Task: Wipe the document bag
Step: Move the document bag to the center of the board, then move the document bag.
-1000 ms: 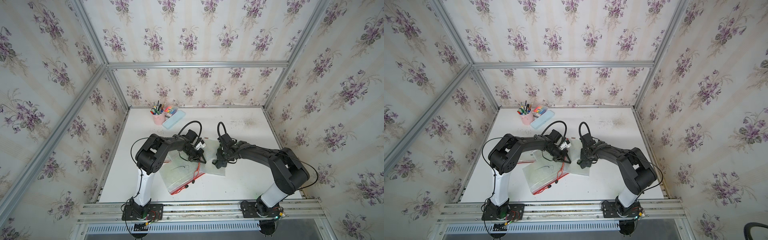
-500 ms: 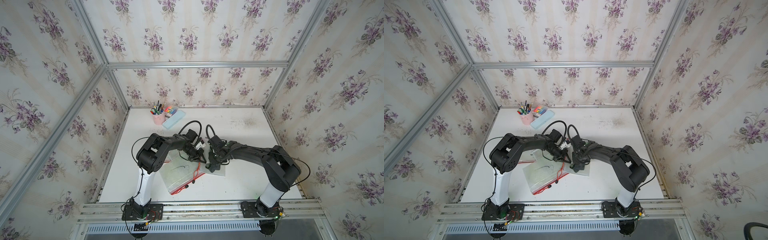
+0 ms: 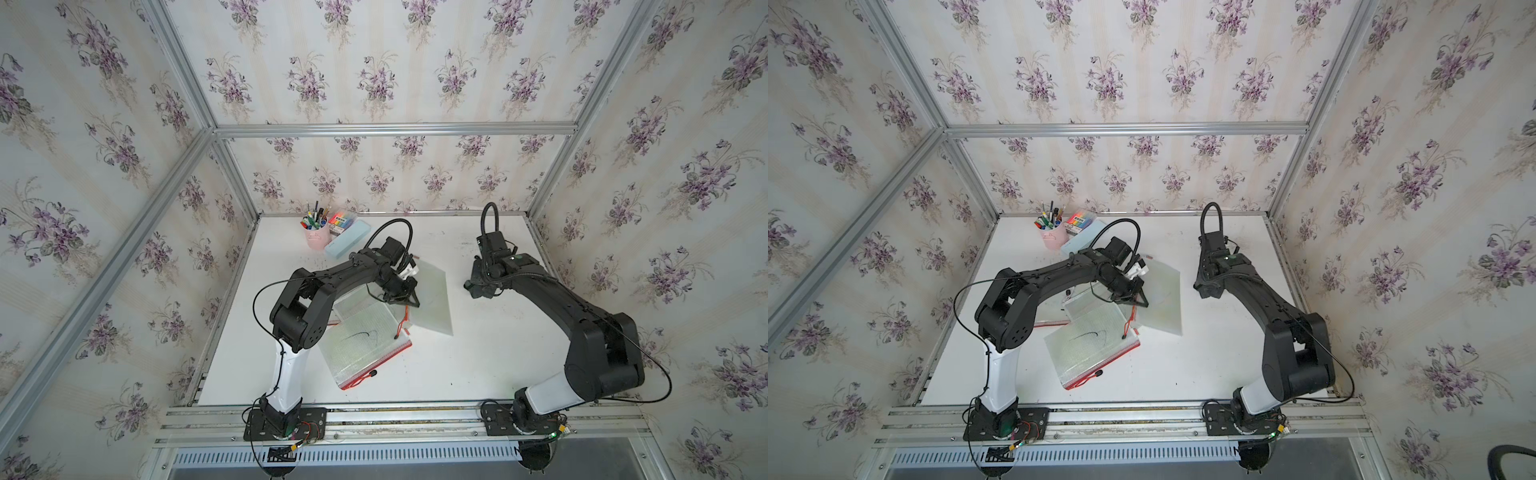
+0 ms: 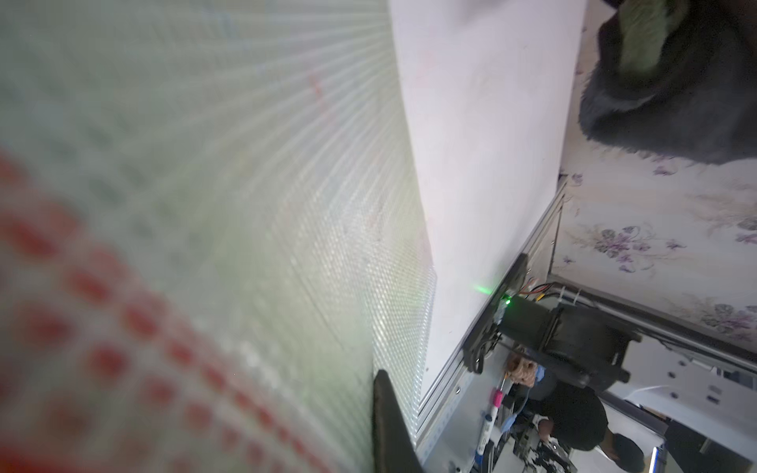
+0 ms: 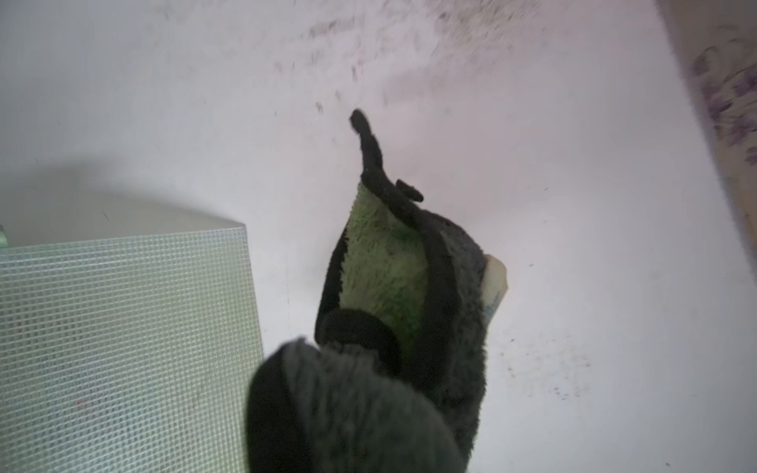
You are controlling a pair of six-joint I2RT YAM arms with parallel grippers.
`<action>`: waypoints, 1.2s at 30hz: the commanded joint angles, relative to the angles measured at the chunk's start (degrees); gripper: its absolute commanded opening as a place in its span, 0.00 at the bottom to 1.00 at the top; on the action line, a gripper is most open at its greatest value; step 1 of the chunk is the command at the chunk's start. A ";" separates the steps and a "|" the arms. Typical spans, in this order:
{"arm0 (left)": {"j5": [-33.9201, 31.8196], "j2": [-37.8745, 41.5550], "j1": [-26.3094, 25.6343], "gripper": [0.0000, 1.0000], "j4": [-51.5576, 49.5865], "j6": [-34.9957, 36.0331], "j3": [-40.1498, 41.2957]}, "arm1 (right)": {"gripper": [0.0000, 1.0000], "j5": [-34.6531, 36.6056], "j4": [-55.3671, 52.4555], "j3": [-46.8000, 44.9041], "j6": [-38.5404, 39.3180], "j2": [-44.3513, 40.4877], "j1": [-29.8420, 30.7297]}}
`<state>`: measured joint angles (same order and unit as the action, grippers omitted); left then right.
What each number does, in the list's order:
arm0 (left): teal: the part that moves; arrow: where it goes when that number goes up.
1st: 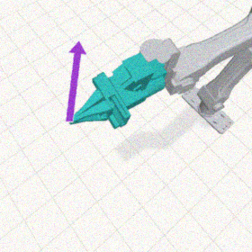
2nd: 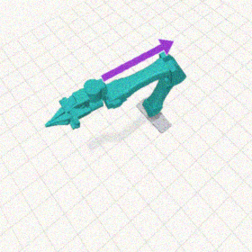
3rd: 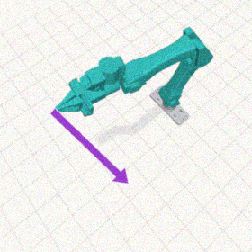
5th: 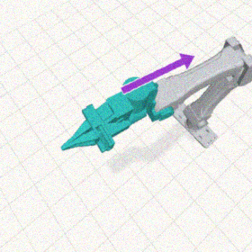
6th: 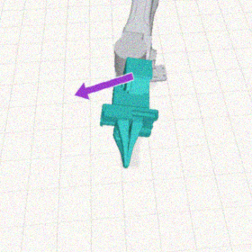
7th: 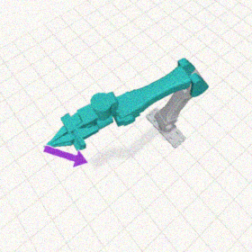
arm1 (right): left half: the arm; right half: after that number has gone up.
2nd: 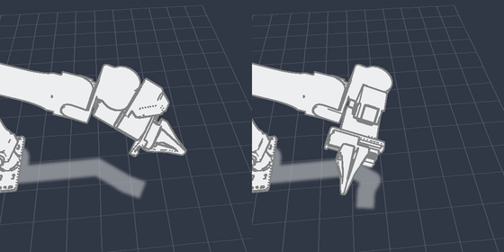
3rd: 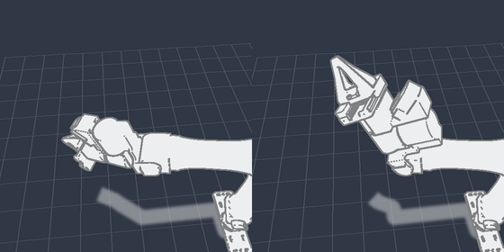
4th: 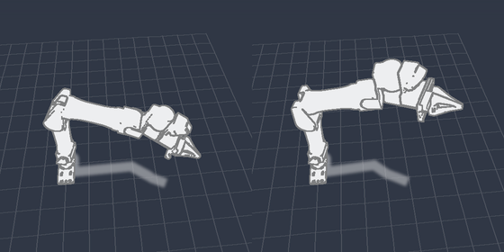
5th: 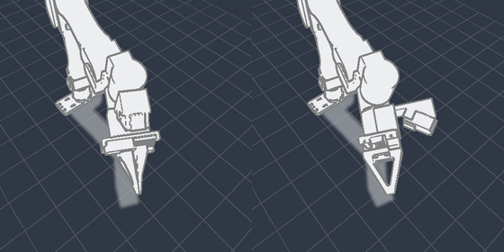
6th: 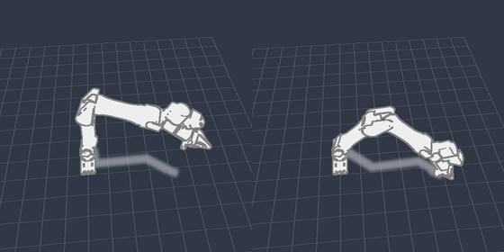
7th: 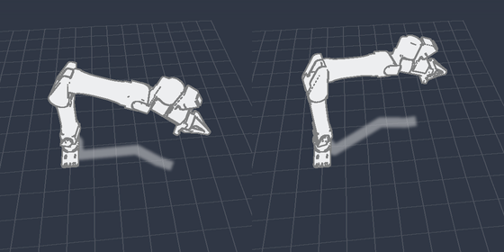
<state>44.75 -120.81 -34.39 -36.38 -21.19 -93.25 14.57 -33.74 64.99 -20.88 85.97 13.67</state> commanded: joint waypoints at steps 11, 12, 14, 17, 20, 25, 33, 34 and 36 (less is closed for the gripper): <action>-1.94 -29.15 -7.93 0.00 5.30 -20.64 -38.71 | 0.10 -1.25 -5.60 0.60 6.47 -6.03 -4.37; -2.35 -31.53 -8.50 0.00 3.72 -20.55 -42.75 | 0.10 -1.73 -5.46 0.07 6.54 -6.25 -4.42; -2.88 -34.68 -9.15 0.24 0.00 -19.95 -48.38 | 0.10 -2.39 -5.40 -0.68 6.69 -6.44 -4.39; -8.07 -32.18 -9.29 0.76 -6.17 -14.87 -47.20 | 0.10 -3.06 -4.96 -1.42 6.99 -6.95 -4.38; -15.99 -25.08 -8.77 1.00 -12.78 -6.96 -40.83 | 0.10 -4.04 -4.41 -1.33 7.39 -6.97 -4.42; -23.91 -11.32 -7.07 1.00 -18.57 1.90 -26.41 | 0.10 -7.49 -2.29 -1.82 7.27 -5.67 -4.19; -30.45 9.32 0.63 1.00 -20.96 9.40 0.09 | 0.10 -9.92 0.50 -1.17 6.24 -1.46 3.00; -30.21 11.61 2.32 0.99 -20.79 10.46 3.71 | 0.10 -10.53 0.84 -1.03 5.55 -0.32 5.53; -30.94 14.95 5.02 0.98 -21.43 12.81 8.53 | 0.10 -10.32 1.08 -0.68 4.17 1.83 11.34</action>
<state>16.01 -108.86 -31.44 -55.81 -13.76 -89.14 6.44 -34.59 63.75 -15.07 86.02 20.56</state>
